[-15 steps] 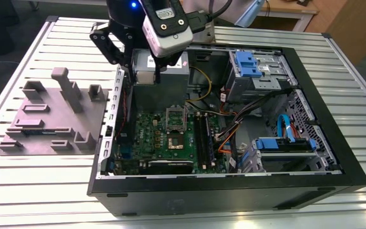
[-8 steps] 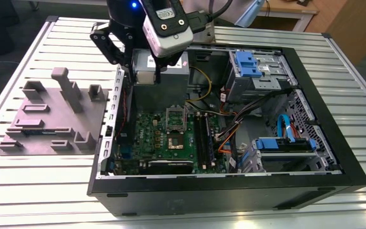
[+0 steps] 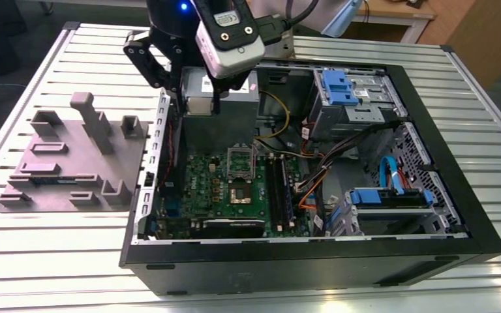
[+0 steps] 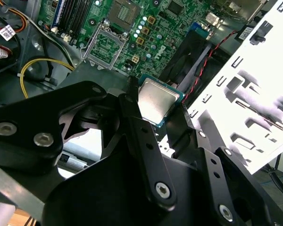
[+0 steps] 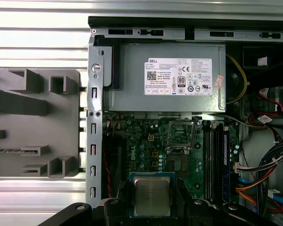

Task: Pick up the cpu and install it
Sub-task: 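Pick up the cpu and move it towards the insertion slot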

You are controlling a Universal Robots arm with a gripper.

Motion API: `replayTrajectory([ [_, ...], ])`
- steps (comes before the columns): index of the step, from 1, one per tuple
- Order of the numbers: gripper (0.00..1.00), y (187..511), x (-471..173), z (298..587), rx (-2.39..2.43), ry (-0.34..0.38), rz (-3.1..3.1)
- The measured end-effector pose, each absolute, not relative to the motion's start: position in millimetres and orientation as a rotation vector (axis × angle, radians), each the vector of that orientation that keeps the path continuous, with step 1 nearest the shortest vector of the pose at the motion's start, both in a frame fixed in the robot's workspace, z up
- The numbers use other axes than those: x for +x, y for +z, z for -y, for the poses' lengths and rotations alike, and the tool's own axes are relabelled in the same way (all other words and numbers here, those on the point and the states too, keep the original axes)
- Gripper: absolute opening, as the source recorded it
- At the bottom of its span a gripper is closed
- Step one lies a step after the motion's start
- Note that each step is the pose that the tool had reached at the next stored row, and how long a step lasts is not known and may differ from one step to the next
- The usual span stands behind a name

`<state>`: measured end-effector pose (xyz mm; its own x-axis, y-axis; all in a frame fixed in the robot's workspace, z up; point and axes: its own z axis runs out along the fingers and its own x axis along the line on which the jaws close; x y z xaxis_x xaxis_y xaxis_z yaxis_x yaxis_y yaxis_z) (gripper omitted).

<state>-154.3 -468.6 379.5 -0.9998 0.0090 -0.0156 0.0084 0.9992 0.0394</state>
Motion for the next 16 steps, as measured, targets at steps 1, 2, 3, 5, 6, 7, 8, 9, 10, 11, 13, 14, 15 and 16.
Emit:
replayTrajectory([
  [1,0.47,379.5,-154.3,468.6,0.013,0.061,-3.125],
  [2,0.47,379.5,-154.2,468.6,0.014,0.061,-3.125],
  [3,0.47,379.5,-149.7,468.6,0.014,0.061,-3.125],
  [5,0.47,379.5,-149.3,468.6,0.014,0.062,-3.125],
  [6,0.47,379.5,-149.3,468.6,0.014,0.061,-3.125],
  [7,0.47,379.5,-149.3,468.6,0.013,0.061,-3.125],
  [8,0.47,379.5,-149.3,468.6,0.013,0.061,-3.125],
  [9,0.47,379.5,-149.0,468.6,0.013,0.061,-3.125],
  [10,0.47,379.5,-147.8,468.5,0.013,0.062,-3.125],
  [11,0.47,379.5,-145.5,468.5,0.013,0.062,-3.125],
  [13,0.47,379.5,-141.6,468.6,0.013,0.062,-3.125],
  [14,0.47,379.5,-141.4,468.7,0.013,0.062,-3.125],
  [15,0.47,379.5,-141.4,468.7,0.014,0.062,-3.125],
  [16,0.47,379.5,-141.4,468.7,0.014,0.062,-3.125],
])
